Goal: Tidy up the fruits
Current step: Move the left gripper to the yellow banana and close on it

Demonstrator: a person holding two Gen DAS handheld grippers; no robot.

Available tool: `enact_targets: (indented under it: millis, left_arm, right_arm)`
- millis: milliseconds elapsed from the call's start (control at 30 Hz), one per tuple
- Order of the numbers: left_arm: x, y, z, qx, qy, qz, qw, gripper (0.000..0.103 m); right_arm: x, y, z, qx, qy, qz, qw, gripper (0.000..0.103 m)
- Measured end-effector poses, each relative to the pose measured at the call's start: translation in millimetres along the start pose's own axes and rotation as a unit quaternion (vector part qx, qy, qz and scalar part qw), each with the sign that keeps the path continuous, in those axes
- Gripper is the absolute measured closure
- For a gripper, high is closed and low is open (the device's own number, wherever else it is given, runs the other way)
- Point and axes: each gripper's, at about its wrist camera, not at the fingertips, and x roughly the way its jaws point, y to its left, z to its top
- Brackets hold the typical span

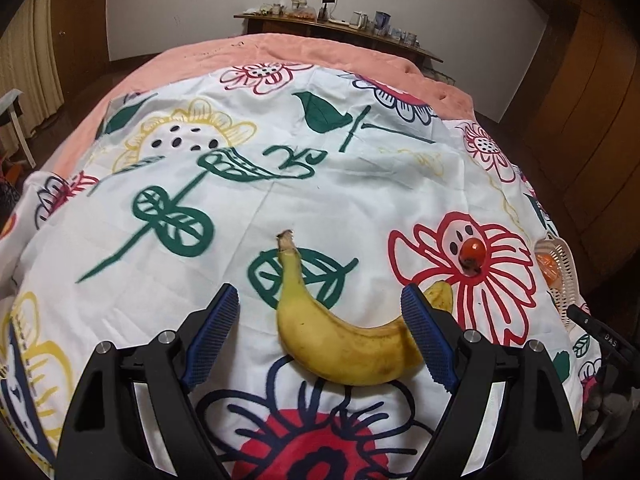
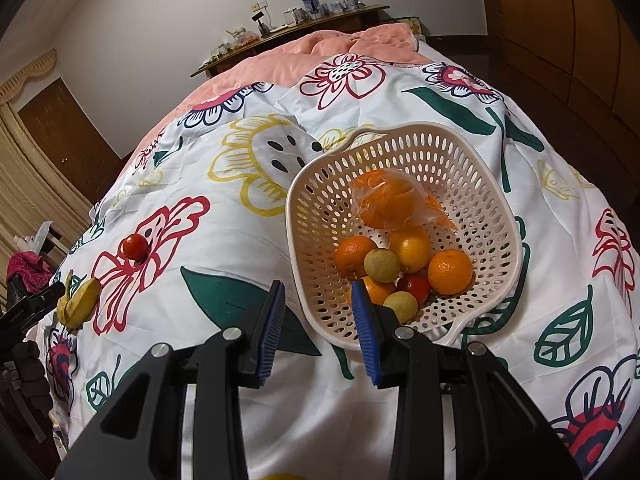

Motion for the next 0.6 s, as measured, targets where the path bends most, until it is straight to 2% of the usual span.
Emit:
enact_targets:
  millis: [133,233,600]
  left_arm:
    - [5.1,-5.6,-2.3,0.007,0.0,-0.011,0.9999,0.018]
    - [3.8,-13.8,-5.4,0.017,0.001,-0.035,0.9992,0.018]
    - [-13.3,-26.2,-19.4,0.038,-0.005,-0.021,0.9991,0.018]
  right_arm:
    - [0.4,-0.9,-0.2,0.003,0.001,0.0,1.0,0.068]
    - [1.0,-2.3,-0.3,0.005,0.002,0.0,1.0,0.068]
    - [2.4,-3.8,-0.2,0.008,0.002,0.001,1.0,0.068]
